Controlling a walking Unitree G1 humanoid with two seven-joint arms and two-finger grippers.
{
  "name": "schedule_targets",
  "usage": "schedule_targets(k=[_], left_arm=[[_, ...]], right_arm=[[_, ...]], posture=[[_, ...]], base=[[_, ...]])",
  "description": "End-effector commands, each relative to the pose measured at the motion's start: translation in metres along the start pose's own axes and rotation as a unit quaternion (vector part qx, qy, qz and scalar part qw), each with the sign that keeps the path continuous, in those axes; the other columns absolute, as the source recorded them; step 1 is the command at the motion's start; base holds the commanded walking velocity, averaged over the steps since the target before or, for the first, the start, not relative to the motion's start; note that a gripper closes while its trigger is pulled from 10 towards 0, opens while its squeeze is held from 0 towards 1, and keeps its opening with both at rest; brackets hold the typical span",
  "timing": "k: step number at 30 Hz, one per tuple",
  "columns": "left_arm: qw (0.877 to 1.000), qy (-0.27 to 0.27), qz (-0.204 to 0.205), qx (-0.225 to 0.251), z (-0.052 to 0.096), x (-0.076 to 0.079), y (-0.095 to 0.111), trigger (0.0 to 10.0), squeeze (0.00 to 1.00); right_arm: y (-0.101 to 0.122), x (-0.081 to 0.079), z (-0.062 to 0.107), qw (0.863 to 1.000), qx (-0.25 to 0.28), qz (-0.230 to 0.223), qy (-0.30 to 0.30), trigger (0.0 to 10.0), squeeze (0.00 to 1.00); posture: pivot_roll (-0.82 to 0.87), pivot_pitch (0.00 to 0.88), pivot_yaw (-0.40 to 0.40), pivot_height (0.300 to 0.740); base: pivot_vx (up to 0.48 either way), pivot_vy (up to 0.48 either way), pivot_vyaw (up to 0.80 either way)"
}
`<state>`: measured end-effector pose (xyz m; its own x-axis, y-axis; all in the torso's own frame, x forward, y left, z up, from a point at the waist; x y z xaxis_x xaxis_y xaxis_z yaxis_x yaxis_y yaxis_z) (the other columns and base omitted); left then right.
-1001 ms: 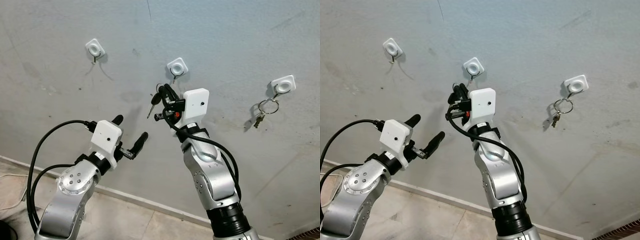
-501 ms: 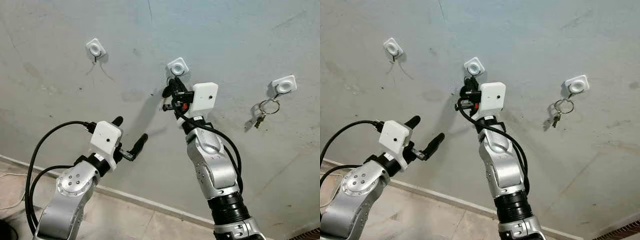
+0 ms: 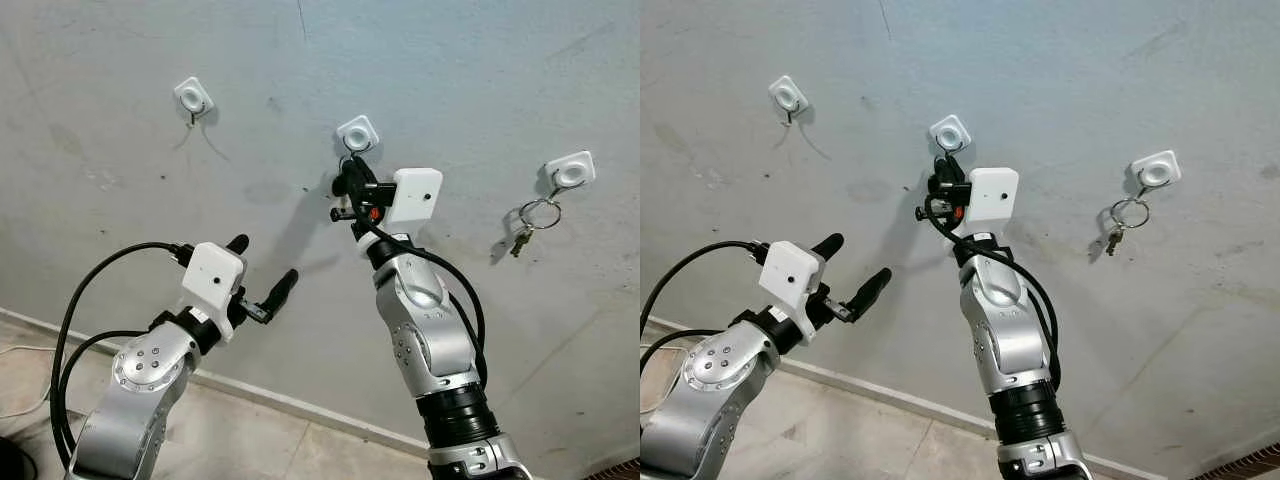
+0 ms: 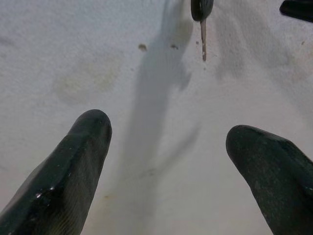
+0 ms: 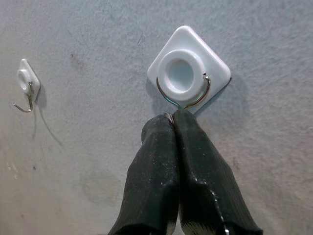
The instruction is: Hang keys on a hook
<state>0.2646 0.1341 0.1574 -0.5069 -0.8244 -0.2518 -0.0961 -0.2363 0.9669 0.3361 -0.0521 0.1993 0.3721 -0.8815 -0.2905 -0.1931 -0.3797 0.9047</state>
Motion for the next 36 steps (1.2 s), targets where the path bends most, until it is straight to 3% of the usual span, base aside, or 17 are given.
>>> schedule_targets(k=[1, 15, 27, 36], left_arm=[[1.000, -0.008, -0.016, 0.025, -0.003, 0.001, 0.012, 10.0, 0.00], [0.999, -0.008, -0.019, 0.035, -0.008, -0.001, 0.016, 10.0, 0.00], [0.999, -0.007, -0.015, 0.051, -0.012, -0.001, 0.020, 10.0, 0.00], [0.997, 0.017, -0.019, 0.076, -0.015, -0.005, 0.027, 10.0, 0.00]], right_arm=[[0.000, -0.011, -0.007, 1.000, 0.001, -0.030, -0.002, 10.0, 0.00], [-0.007, -0.010, -0.005, 0.998, -0.013, -0.064, -0.011, 10.0, 0.00], [0.004, -0.009, -0.009, 0.998, 0.011, -0.065, 0.006, 10.0, 0.00], [0.004, -0.004, -0.007, 0.996, 0.009, -0.090, 0.007, 10.0, 0.00]], posture=[[0.24, 0.007, -0.043, 0.740], [0.24, 0.004, -0.041, 0.740], [0.24, 0.000, -0.042, 0.740], [0.23, 0.000, -0.045, 0.740]], base=[[0.000, 0.000, 0.00], [0.000, 0.000, 0.00], [0.000, 0.000, 0.00], [0.000, 0.000, 0.00]])
Point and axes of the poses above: a point about 5 cm out from each wrist's last joint towards the gripper, its own z axis pointing back from the gripper into the wrist, its own y axis along the axis of the wrist's last joint, x = y × z, the point moved 1 cm from there along -z, pointing out of the wrist towards the gripper, and after that the axes turned 5 degrees about -z, right-handed, at the moved point
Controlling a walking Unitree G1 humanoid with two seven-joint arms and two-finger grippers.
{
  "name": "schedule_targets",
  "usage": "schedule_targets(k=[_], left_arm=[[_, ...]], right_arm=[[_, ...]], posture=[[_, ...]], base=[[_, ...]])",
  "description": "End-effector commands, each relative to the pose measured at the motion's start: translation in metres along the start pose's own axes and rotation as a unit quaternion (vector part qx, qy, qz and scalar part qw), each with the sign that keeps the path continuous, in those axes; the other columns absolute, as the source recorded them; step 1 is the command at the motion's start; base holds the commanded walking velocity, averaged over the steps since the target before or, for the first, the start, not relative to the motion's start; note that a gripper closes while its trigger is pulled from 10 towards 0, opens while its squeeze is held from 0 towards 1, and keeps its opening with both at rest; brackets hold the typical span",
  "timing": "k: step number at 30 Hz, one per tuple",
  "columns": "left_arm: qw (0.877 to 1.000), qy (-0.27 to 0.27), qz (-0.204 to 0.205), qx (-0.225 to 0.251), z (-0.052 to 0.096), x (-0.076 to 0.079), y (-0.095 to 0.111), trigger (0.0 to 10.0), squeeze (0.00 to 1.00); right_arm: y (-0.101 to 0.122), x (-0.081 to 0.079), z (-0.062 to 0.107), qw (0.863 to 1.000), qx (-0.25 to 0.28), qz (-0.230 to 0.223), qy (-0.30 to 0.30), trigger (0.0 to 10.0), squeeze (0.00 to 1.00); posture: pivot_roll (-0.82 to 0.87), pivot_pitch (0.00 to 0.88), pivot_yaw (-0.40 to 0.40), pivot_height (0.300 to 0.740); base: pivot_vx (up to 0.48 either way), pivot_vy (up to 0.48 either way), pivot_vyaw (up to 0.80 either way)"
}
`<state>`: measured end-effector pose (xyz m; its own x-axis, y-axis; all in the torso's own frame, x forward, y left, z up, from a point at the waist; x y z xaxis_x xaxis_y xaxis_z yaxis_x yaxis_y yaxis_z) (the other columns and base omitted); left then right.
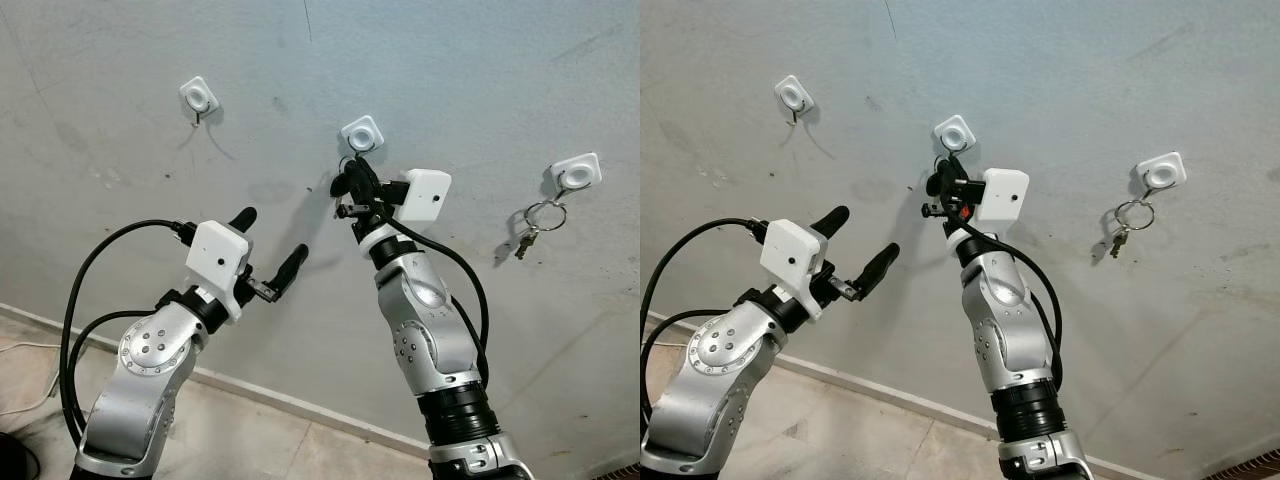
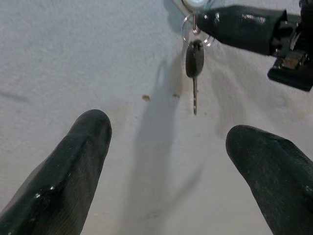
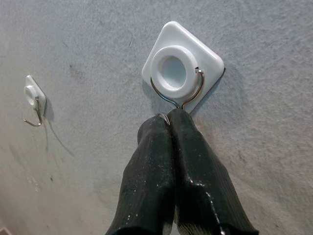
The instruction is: Hang keys on a hook
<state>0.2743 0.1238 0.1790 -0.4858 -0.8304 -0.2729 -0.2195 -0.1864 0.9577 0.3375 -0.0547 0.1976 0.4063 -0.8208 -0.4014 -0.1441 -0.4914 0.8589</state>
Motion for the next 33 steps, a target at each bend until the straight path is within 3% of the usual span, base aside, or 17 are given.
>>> schedule_targets(k=[1, 10, 18, 33], left_arm=[[1.000, 0.010, -0.011, 0.014, -0.004, -0.003, 0.005, 10.0, 0.00], [0.999, 0.012, -0.024, 0.027, -0.005, -0.001, 0.007, 10.0, 0.00], [1.000, 0.029, -0.012, 0.003, 0.002, 0.002, -0.011, 10.0, 0.00], [0.999, 0.016, -0.031, 0.009, 0.008, 0.006, -0.009, 10.0, 0.00]], right_arm=[[0.003, -0.008, -0.007, 1.000, 0.007, -0.025, 0.002, 10.0, 0.00], [0.003, -0.011, -0.009, 0.999, 0.006, -0.033, 0.010, 10.0, 0.00], [0.005, -0.007, -0.008, 1.000, 0.004, -0.027, 0.011, 10.0, 0.00], [0.006, 0.003, -0.007, 1.000, 0.000, -0.016, -0.001, 10.0, 0.00]], posture=[[0.23, 0.000, -0.046, 0.740], [0.23, 0.000, -0.052, 0.740], [0.22, 0.000, -0.058, 0.740], [0.22, 0.003, -0.072, 0.740]], base=[[0.000, 0.000, 0.00], [0.000, 0.000, 0.00], [0.000, 0.000, 0.00], [0.000, 0.000, 0.00]])
Point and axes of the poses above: a point about 5 cm out from each wrist's last joint towards the gripper, its own z axis pointing back from the gripper into the wrist, its own y axis along the axis of the wrist's last joint, x = y × z, the point moved 1 cm from there along -z, pointing out of the wrist towards the gripper, and after that the axes turned 5 degrees about -z, right-handed, at the moved point
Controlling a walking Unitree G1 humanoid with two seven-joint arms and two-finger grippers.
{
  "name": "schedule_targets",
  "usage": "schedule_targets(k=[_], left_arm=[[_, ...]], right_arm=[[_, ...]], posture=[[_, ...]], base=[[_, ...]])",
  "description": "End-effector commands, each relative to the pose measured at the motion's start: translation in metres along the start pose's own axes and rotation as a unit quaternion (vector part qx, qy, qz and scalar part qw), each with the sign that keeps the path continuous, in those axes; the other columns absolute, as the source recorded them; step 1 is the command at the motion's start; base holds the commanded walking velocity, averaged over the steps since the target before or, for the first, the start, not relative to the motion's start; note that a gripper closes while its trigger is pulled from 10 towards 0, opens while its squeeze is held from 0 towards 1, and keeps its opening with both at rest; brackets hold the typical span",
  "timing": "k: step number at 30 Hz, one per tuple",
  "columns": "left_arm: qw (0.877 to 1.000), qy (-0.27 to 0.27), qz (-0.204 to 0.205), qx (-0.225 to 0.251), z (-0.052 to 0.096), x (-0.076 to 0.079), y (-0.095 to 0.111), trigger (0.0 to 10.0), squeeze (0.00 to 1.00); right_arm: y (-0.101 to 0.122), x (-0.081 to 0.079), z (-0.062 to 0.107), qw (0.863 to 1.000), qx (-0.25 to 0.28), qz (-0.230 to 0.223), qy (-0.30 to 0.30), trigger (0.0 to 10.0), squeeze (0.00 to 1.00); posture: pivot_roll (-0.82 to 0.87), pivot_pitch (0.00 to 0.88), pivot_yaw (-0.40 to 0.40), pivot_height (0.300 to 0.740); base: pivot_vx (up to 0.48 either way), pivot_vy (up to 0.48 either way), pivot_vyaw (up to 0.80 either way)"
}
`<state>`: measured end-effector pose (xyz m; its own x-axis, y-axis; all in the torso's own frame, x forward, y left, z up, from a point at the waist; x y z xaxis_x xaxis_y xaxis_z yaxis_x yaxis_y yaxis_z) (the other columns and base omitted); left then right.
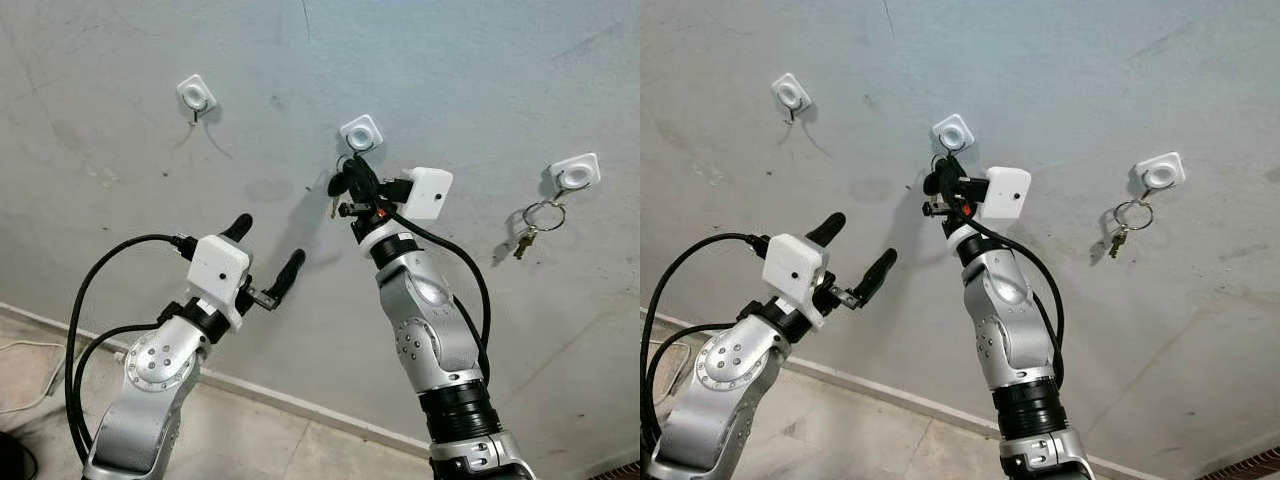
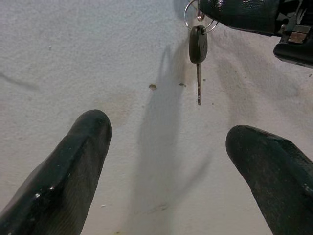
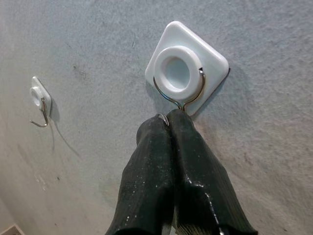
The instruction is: Hang keys on a hook
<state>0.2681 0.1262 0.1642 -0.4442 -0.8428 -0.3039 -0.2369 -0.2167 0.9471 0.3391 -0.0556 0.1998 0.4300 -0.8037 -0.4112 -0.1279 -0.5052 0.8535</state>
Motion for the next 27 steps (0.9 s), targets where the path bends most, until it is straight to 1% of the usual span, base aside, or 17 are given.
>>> schedule_targets(k=[1, 6, 8, 10, 12, 15, 18, 19, 20, 23, 24, 27], left_arm=[[1.000, -0.004, -0.013, 0.009, 0.001, 0.001, 0.005, 10.0, 0.00], [1.000, -0.006, -0.013, 0.009, 0.001, 0.002, 0.005, 10.0, 0.00], [1.000, -0.009, -0.013, 0.010, 0.000, 0.004, 0.005, 10.0, 0.00], [1.000, -0.010, -0.013, 0.010, 0.000, 0.004, 0.005, 10.0, 0.00], [1.000, -0.012, -0.013, 0.010, 0.000, 0.005, 0.005, 10.0, 0.00], [1.000, -0.012, -0.013, 0.009, 0.000, 0.004, 0.005, 10.0, 0.00], [1.000, -0.011, -0.013, 0.009, 0.000, 0.004, 0.005, 10.0, 0.00], [1.000, -0.011, -0.013, 0.009, 0.000, 0.004, 0.005, 10.0, 0.00], [1.000, -0.011, -0.014, 0.007, 0.001, 0.003, 0.004, 10.0, 0.00], [1.000, -0.010, -0.016, 0.005, 0.002, 0.002, 0.004, 10.0, 0.00], [1.000, -0.009, -0.018, 0.002, 0.003, 0.000, 0.003, 10.0, 0.00], [1.000, -0.009, -0.019, 0.001, 0.003, -0.001, 0.002, 10.0, 0.00]], right_arm=[[0.004, 0.003, -0.005, 1.000, 0.003, -0.006, -0.015, 10.0, 0.00], [0.002, 0.003, -0.006, 1.000, 0.002, -0.010, -0.018, 10.0, 0.00], [0.007, -0.004, -0.006, 1.000, 0.008, -0.020, 0.002, 10.0, 0.00], [0.008, -0.006, -0.006, 1.000, 0.007, -0.023, 0.012, 10.0, 0.00], [0.008, -0.007, -0.002, 0.999, -0.003, -0.006, 0.031, 10.0, 0.00], [0.006, 0.001, 0.011, 0.999, -0.015, 0.023, 0.030, 10.0, 0.00], [0.007, 0.006, 0.018, 0.999, -0.016, 0.029, 0.022, 10.0, 0.00], [0.007, 0.006, 0.018, 0.999, -0.016, 0.029, 0.022, 10.0, 0.00], [0.009, 0.009, 0.023, 0.999, -0.016, 0.034, 0.019, 10.0, 0.00], [0.010, 0.010, 0.026, 0.999, -0.016, 0.036, 0.018, 10.0, 0.00], [0.014, 0.011, 0.029, 0.999, -0.014, 0.045, 0.020, 10.0, 0.00], [0.017, 0.011, 0.029, 0.999, -0.013, 0.048, 0.022, 10.0, 0.00]], posture=[[0.22, 0.003, -0.072, 0.740], [0.22, 0.003, -0.072, 0.740], [0.22, 0.003, -0.073, 0.740], [0.22, 0.003, -0.073, 0.740], [0.22, 0.004, -0.073, 0.740], [0.22, 0.004, -0.073, 0.740], [0.21, 0.006, -0.072, 0.740], [0.21, 0.006, -0.072, 0.740], [0.21, 0.007, -0.072, 0.740], [0.21, 0.006, -0.070, 0.740], [0.22, 0.003, -0.068, 0.740], [0.22, 0.001, -0.067, 0.740]], base=[[0.000, 0.000, 0.00], [0.000, 0.000, 0.00], [0.000, 0.000, 0.00], [0.000, 0.000, 0.00], [0.000, 0.000, 0.00], [0.000, 0.000, 0.00], [0.000, 0.000, 0.00], [0.000, 0.000, 0.00], [0.000, 0.000, 0.00], [0.000, 0.000, 0.00], [0.000, 0.000, 0.00], [0.000, 0.000, 0.00]])
Point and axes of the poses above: a point about 5 cm out from each wrist's last joint towards the gripper, its own z axis pointing back from the gripper into the wrist, its own y axis along the axis of the wrist's last joint, x = y × z, the point moved 1 cm from there along -z, pointing out of the wrist towards the gripper, and after that the axes turned 5 degrees about -z, right-handed, at the moved point
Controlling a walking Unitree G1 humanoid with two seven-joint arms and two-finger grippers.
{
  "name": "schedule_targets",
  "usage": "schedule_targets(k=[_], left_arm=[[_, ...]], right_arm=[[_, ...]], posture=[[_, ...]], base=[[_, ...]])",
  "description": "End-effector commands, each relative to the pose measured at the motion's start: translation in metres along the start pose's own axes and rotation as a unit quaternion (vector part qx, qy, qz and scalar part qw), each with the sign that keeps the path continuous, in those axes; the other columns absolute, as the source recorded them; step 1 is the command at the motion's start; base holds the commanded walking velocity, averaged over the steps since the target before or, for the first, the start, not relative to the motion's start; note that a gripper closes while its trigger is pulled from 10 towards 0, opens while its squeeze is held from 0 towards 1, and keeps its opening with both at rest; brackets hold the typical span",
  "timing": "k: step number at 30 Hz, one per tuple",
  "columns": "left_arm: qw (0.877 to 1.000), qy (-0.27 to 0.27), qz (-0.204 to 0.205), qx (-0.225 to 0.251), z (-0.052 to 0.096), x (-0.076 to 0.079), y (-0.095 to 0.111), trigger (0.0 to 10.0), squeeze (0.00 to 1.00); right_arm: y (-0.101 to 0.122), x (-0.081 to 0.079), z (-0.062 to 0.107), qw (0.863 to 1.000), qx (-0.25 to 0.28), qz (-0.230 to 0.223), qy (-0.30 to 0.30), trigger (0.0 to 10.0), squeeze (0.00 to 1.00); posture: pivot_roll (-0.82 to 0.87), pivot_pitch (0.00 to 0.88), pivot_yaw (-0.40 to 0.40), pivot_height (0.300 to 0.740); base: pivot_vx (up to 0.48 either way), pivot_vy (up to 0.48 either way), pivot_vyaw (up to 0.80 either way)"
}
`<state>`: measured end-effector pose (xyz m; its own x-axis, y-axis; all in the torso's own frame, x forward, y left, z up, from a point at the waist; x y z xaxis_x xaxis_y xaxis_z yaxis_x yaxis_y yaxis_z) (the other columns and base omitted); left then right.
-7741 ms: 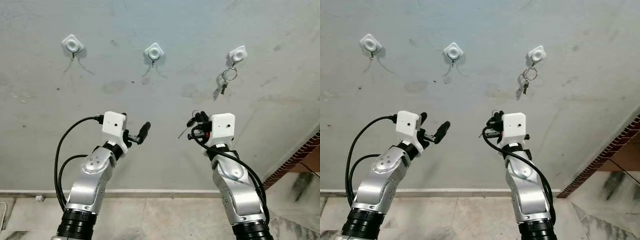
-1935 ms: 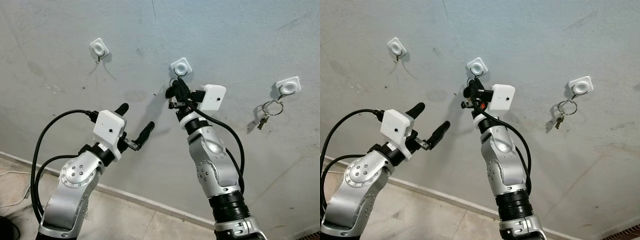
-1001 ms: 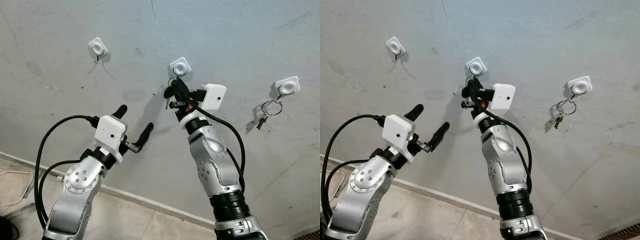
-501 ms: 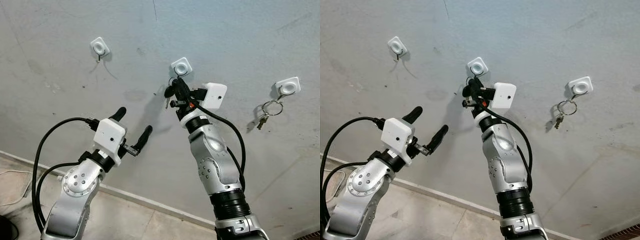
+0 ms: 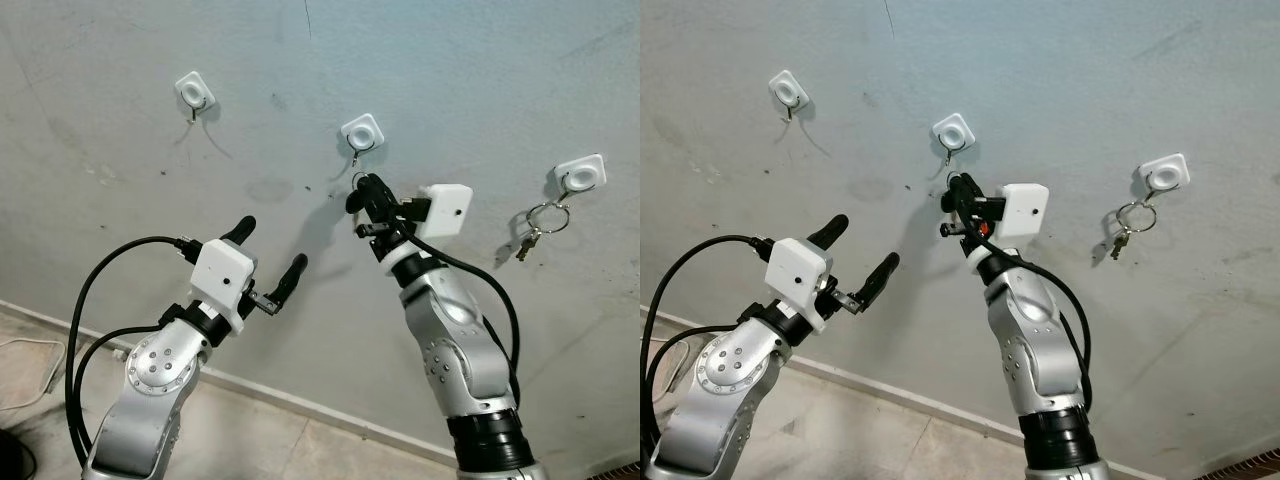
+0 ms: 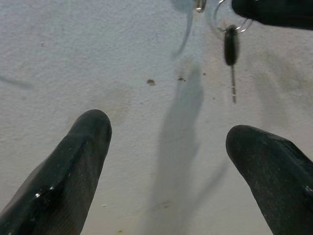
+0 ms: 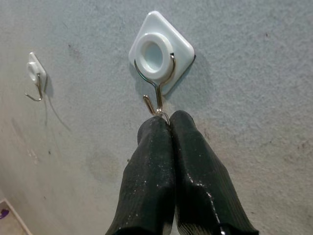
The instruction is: Hang keys on a hook
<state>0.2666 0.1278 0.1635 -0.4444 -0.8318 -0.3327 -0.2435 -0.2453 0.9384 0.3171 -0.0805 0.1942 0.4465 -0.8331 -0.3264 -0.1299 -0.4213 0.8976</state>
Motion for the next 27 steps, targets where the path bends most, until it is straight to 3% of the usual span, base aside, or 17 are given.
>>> schedule_targets(k=[1, 16, 27], left_arm=[[1.000, -0.005, -0.004, 0.004, 0.001, -0.001, 0.003, 10.0, 0.00], [1.000, -0.011, -0.002, 0.003, 0.000, 0.002, 0.002, 10.0, 0.00], [1.000, -0.015, -0.002, 0.001, -0.001, 0.002, 0.002, 10.0, 0.00]], right_arm=[[0.008, -0.002, 0.000, 1.000, 0.009, 0.007, 0.008, 10.0, 0.00], [0.019, -0.012, -0.012, 0.999, 0.022, -0.007, 0.037, 10.0, 0.00], [0.011, -0.017, -0.020, 0.999, 0.017, -0.025, 0.038, 10.0, 0.00]], posture=[[0.22, 0.000, -0.065, 0.740], [0.22, 0.000, -0.061, 0.740], [0.23, 0.000, -0.060, 0.740]], base=[[0.000, 0.000, 0.00], [0.000, 0.000, 0.00], [0.000, 0.000, 0.00]])
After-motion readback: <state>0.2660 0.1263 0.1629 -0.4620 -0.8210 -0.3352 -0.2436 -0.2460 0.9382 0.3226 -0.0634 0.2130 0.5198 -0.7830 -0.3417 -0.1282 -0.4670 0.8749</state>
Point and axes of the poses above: a point about 5 cm out from each wrist's last joint towards the gripper, its own z axis pointing back from the gripper into the wrist, its own y axis along the axis of the wrist's last joint, x = y × z, the point moved 1 cm from there along -z, pointing out of the wrist towards the gripper, and after that the axes turned 5 degrees about -z, right-handed, at the moved point
